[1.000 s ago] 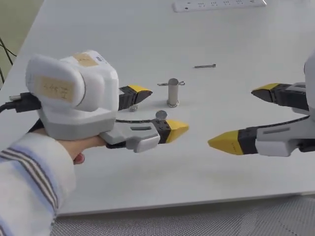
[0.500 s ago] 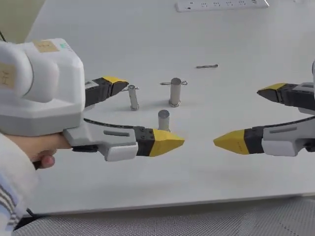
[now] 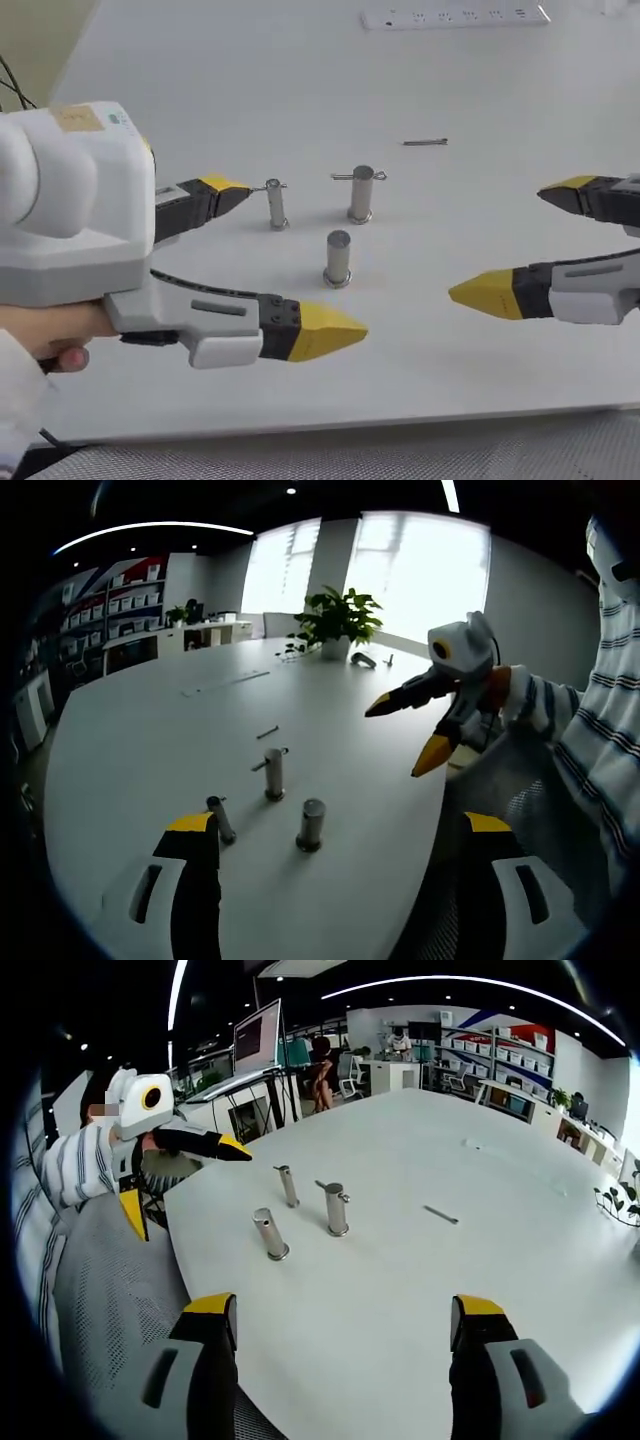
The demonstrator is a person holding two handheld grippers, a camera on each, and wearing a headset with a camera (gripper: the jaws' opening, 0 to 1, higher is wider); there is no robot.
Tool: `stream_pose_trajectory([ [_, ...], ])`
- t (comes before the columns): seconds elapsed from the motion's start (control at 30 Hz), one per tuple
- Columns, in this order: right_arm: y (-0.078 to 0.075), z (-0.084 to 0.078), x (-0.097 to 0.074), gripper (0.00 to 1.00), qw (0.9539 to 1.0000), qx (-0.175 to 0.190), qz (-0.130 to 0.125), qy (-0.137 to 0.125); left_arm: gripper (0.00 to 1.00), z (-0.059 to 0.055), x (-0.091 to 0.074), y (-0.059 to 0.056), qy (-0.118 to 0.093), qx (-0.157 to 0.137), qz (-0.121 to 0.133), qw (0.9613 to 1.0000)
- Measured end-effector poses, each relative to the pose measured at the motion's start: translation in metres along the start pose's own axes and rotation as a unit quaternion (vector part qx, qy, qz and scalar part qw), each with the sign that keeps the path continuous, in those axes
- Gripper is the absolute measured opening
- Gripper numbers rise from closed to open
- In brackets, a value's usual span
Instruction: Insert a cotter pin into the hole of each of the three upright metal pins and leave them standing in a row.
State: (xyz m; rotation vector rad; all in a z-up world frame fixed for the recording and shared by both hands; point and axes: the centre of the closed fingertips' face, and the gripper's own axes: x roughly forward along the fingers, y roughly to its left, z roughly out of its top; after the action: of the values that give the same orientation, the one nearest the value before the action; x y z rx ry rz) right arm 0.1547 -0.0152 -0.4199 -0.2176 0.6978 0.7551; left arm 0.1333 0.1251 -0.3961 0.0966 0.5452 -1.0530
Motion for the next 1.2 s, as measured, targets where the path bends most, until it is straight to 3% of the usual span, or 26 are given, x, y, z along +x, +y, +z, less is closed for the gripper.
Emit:
stream_pose_trajectory([
  [0.27, -0.015, 0.011, -0.009, 0.86, 0.9998, -0.008, -0.015, -0.006, 0.99, -0.007, -0.001, 0.002, 0.012, -0.004, -0.004, 0.9999],
  [0.67, -0.048, 0.027, -0.018, 0.83, 0.9984, -0.049, -0.028, 0.011, 0.99, -0.005, -0.001, 0.004, 0.014, -0.009, -0.006, 0.9998],
  [0.97, -0.072, 0.028, -0.009, 0.79, 0.9944, -0.087, -0.021, 0.057, 0.99, 0.001, -0.002, 0.004, 0.0, -0.021, 0.001, 0.9998],
  [1.1, -0.082, 0.027, 0.0, 0.77, 0.9911, -0.107, -0.01, 0.078, 0.99, -0.001, -0.003, 0.003, 0.0, -0.026, 0.002, 0.9997],
  [1.2, -0.088, 0.025, 0.006, 0.77, 0.9862, -0.13, -0.006, 0.102, 0.99, -0.005, -0.004, 0.005, 0.001, -0.032, 0.008, 0.9995],
])
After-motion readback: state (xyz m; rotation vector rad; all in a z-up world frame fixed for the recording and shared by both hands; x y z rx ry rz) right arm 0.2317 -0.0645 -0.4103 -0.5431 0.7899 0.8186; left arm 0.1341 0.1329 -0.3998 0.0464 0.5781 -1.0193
